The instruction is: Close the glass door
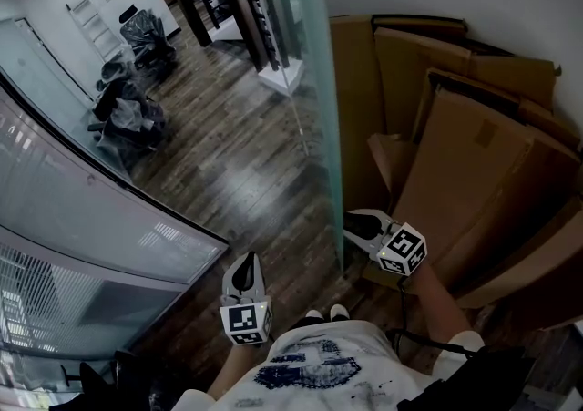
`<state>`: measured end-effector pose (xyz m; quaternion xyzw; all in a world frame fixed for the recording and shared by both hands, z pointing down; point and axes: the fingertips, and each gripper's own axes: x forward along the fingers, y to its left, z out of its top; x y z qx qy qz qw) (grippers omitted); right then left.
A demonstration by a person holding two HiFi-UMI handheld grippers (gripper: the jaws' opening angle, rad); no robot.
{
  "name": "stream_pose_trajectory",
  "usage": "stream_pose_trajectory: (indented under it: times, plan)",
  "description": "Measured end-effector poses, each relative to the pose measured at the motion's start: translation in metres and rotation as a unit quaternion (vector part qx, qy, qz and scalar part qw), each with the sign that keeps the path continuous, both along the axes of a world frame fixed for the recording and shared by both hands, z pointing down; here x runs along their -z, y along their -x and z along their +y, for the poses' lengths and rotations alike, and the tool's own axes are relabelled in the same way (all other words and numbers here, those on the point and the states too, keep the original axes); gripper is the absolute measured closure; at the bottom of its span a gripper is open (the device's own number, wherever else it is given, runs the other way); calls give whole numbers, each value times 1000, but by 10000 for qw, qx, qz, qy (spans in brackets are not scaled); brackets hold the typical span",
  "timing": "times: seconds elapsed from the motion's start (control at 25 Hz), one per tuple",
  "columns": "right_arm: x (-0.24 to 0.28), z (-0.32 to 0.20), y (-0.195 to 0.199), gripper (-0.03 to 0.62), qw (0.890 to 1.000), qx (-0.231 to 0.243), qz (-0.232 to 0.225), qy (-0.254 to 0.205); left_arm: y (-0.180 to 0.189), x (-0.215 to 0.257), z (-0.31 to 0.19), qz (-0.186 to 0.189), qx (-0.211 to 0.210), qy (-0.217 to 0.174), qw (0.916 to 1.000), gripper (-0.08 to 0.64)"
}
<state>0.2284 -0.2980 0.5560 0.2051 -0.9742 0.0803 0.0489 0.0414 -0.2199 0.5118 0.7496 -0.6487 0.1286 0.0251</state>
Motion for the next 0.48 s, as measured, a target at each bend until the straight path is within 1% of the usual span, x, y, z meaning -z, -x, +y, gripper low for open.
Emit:
stream_pose_trajectory:
  times: [0.16,0.24,0.32,0.48]
  plan:
    - [-6,-7,0,395,9994,262,-97,223,2,-2,2,-29,53,6,10000,558]
    - [-14,-6,0,374,9983,513,72,264,4,-4,3,-49,97,7,9999,557]
    - [-23,-6,2,374,9964,754,292,244,6,-3,3,-61,133,1,9999,558]
    - [-29,-10,14,374,9935,1023,475,168,6,0,4,-59,199,30,9998,558]
